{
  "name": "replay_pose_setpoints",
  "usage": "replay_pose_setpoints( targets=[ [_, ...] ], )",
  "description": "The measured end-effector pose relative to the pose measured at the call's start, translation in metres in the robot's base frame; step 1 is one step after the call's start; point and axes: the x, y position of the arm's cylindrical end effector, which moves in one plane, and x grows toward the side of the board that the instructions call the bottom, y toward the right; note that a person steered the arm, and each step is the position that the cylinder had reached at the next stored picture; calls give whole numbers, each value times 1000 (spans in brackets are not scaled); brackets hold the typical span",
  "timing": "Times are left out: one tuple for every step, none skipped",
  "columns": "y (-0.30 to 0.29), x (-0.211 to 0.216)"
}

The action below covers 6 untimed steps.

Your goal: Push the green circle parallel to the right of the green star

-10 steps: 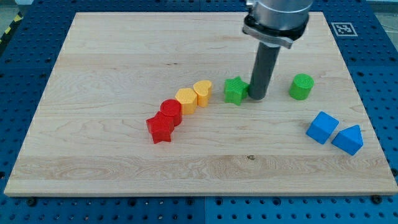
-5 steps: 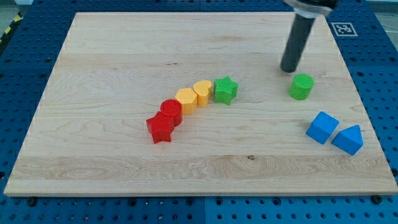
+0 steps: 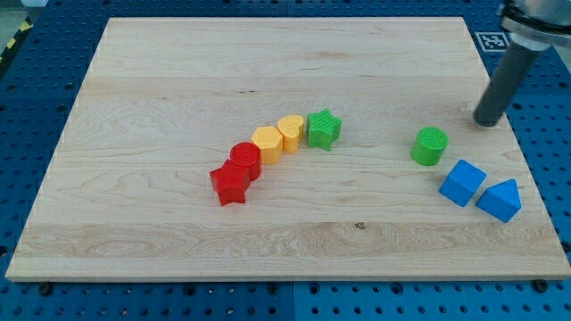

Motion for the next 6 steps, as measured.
replay_pose_setpoints(
  targets=[
    [12, 25],
    [5, 46],
    [-19, 62],
    [-62, 64],
    [-87, 60],
    [-89, 47]
  ],
)
